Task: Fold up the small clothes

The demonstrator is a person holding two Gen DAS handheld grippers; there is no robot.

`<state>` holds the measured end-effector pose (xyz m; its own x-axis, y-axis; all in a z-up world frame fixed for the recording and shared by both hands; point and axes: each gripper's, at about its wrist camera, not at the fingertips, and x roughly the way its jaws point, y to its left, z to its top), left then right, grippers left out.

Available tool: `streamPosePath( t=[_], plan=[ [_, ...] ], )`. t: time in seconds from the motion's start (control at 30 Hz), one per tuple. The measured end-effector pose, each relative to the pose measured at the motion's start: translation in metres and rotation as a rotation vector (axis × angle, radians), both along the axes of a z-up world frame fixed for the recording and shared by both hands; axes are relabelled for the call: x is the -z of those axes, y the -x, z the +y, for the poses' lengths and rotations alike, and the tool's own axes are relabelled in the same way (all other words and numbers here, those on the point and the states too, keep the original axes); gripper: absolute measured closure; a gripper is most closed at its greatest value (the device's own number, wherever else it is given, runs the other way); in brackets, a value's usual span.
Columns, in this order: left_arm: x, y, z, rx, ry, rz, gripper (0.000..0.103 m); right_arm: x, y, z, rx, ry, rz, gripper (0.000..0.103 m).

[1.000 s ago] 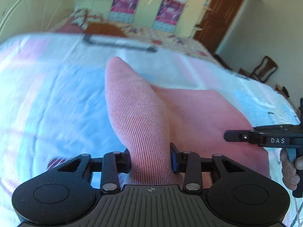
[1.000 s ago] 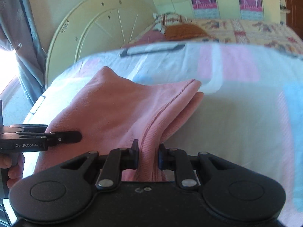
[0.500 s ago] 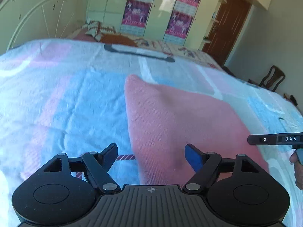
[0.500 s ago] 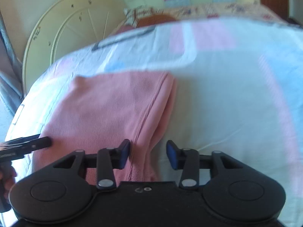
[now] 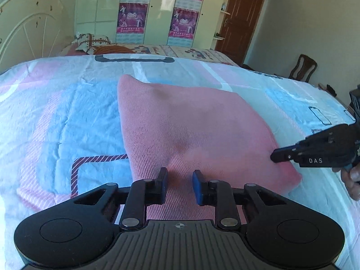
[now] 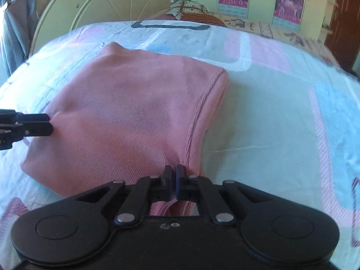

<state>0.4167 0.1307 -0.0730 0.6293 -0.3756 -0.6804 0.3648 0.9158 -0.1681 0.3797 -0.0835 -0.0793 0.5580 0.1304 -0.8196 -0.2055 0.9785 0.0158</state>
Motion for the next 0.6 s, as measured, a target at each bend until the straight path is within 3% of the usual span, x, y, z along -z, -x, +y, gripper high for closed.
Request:
streamPosePath(
  t=[0.13,0.23,0.37,0.6],
  plan=[
    [0.001,0.030,0.001,-0.006,-0.051,0.009,0.078,-0.007,0.009,0.005,0.024,0.034,-0.018,0.101],
    [0.011,0.050,0.004,-0.031,-0.048,0.037,0.078,-0.021,0.026,0.008,-0.006,-0.015,-0.034,0.098],
    [0.021,0.057,0.008,-0.109,-0.013,0.049,0.078,0.008,0.028,0.012,-0.003,0.068,0.050,0.103],
    [0.019,0.068,-0.004,-0.124,-0.079,0.026,0.078,0.013,0.031,-0.002,0.056,-0.024,0.013,0.103]
  ],
)
